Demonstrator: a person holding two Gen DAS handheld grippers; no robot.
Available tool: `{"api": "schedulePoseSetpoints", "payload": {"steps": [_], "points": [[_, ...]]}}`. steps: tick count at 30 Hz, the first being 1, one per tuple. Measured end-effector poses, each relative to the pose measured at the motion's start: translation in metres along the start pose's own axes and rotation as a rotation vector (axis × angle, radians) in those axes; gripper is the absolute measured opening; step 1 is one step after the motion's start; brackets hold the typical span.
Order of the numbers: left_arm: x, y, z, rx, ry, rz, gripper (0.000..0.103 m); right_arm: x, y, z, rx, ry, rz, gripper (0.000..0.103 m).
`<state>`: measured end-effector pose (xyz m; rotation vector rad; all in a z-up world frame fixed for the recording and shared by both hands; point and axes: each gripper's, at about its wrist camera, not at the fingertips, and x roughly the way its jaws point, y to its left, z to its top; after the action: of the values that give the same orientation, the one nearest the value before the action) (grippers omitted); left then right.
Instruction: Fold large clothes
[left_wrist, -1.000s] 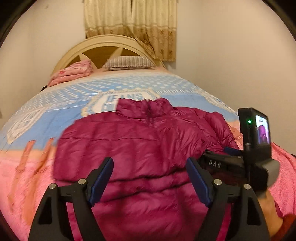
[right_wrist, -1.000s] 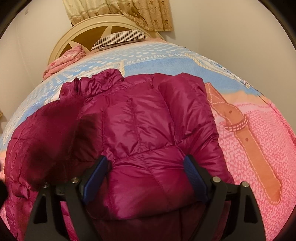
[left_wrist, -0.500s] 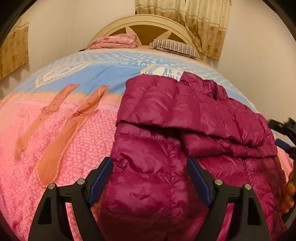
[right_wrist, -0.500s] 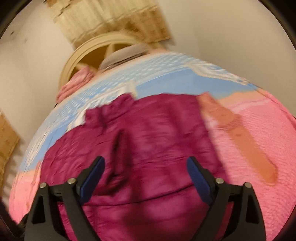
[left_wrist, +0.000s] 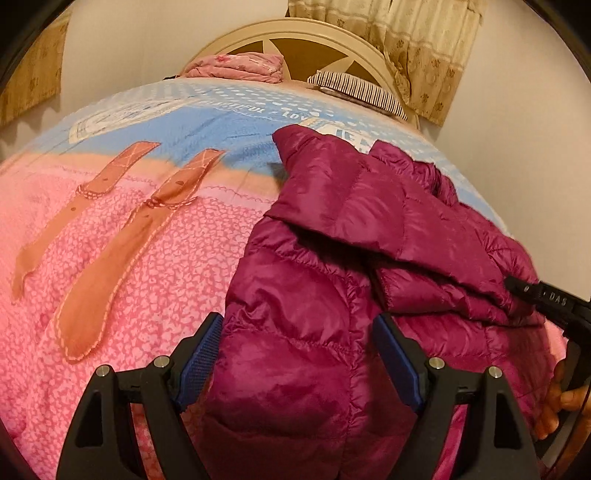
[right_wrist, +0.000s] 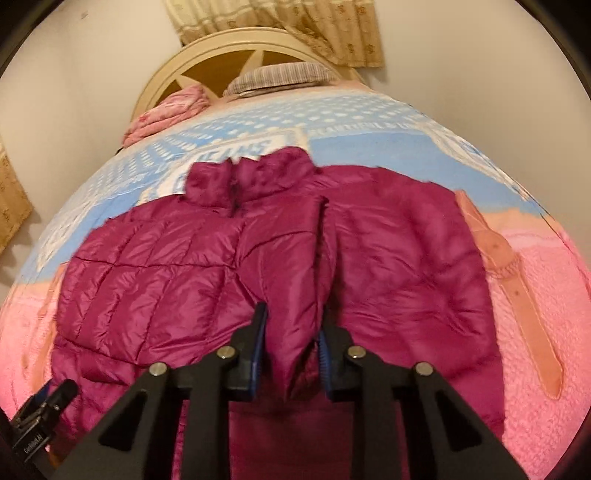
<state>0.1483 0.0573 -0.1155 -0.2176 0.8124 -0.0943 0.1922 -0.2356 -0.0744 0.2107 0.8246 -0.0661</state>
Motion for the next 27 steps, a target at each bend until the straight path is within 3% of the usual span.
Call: {"api": "schedulePoseSetpoints", "payload": {"steps": [3,5,9,14,16,17,18,20,27], "points": [[0.001,-0.004,0.001,0.016,0.006,0.020,0.082,0.022,-0.012,-0.014,0.044,0.051,0.067,0.040],[0.000,-0.003,0.002,0.016,0.010,0.025,0.082,0.023,-0.006,-0.019,0.021,0.038,0.061,0.046],[-0.015,-0.012,0.018,0.067,-0.030,0.071,0.082,0.014,0.007,-0.014,-0.055,0.057,0.037,0.067],[-0.036,-0.031,0.068,0.151,-0.133,0.085,0.082,-0.042,-0.006,0.002,-0.051,-0.127,0.027,0.067],[-0.026,-0.044,0.098,0.158,-0.131,0.120,0.082,-0.053,-0.006,0.019,-0.050,-0.165,0.038,0.067],[-0.019,-0.049,0.107,0.158,-0.121,0.129,0.082,-0.052,-0.004,0.025,-0.051,-0.161,0.051,0.065],[-0.010,-0.056,0.120,0.160,-0.119,0.128,0.082,-0.048,-0.003,0.034,-0.049,-0.146,0.078,0.054],[0.014,-0.070,0.137,0.167,-0.122,0.125,0.082,-0.028,0.005,0.049,-0.054,-0.091,0.116,0.041],[0.087,-0.069,0.137,0.129,-0.050,0.246,0.082,0.049,0.017,0.041,-0.062,0.034,0.065,0.041]]}}
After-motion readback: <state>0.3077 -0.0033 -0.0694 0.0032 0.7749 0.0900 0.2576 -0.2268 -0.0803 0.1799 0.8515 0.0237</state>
